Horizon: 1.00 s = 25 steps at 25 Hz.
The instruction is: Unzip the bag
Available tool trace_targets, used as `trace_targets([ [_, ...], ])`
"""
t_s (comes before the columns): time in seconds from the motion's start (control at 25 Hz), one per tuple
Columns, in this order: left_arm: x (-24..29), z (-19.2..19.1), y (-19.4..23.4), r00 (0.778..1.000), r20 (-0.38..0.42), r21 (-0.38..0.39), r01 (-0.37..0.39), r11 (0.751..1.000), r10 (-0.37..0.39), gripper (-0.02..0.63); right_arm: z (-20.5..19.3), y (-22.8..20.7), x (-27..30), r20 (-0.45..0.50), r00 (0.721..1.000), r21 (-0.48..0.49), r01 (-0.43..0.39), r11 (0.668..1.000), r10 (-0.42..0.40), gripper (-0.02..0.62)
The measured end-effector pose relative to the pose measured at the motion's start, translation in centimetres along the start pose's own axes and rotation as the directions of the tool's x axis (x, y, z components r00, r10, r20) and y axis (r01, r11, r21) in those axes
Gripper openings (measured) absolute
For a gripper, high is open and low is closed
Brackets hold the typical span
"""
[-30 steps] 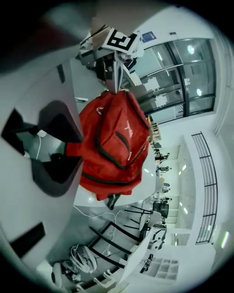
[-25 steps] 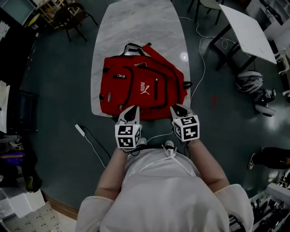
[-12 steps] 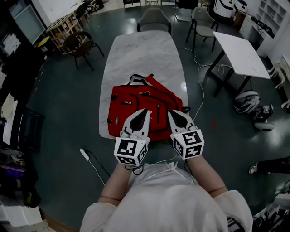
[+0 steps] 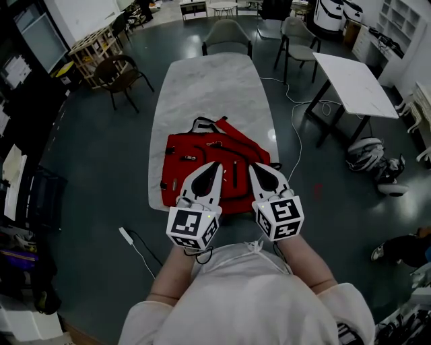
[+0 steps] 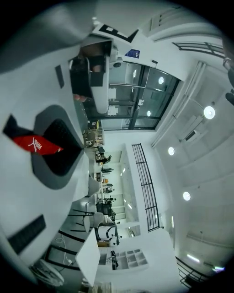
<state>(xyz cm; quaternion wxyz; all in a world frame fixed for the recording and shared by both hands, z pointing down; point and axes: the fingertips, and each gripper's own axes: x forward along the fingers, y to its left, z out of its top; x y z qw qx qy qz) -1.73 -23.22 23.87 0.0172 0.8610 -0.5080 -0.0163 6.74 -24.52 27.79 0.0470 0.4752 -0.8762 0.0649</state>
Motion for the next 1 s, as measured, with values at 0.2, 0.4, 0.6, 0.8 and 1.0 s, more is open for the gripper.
trace_targets([
  [0.2,-0.1,0.2,-0.4,1.000,0.008,0.018,0.006,1.000,-0.006,0.021,-0.2,0.2,-0.2,-0.006,1.000,-0.012,0.002,1.000,-0.002,0.028],
  [0.4,-0.1,-0.3,-0.3,1.000,-0.001,0.016,0.005,1.000,-0.005,0.021,-0.5,0.4,-0.3,-0.015,1.000,-0.020,0.007,1.000,-0.007,0.028],
  [0.6,0.0,-0.9,-0.2,1.000,-0.010,-0.002,0.001,1.000,-0.001,0.021,-0.8,0.5,-0.4,-0.023,1.000,-0.042,0.010,0.999,-0.011,0.028],
  [0.8,0.2,-1.2,-0.6,1.000,-0.018,-0.001,0.004,1.000,-0.004,0.021,-1.3,0.5,-0.6,-0.034,0.999,-0.052,0.003,0.999,-0.005,0.028],
  [1.0,0.5,-1.8,-0.7,1.000,-0.027,-0.002,0.001,1.000,-0.001,0.023,-1.6,0.3,-0.5,-0.037,0.999,-0.045,-0.004,0.999,0.003,0.028],
])
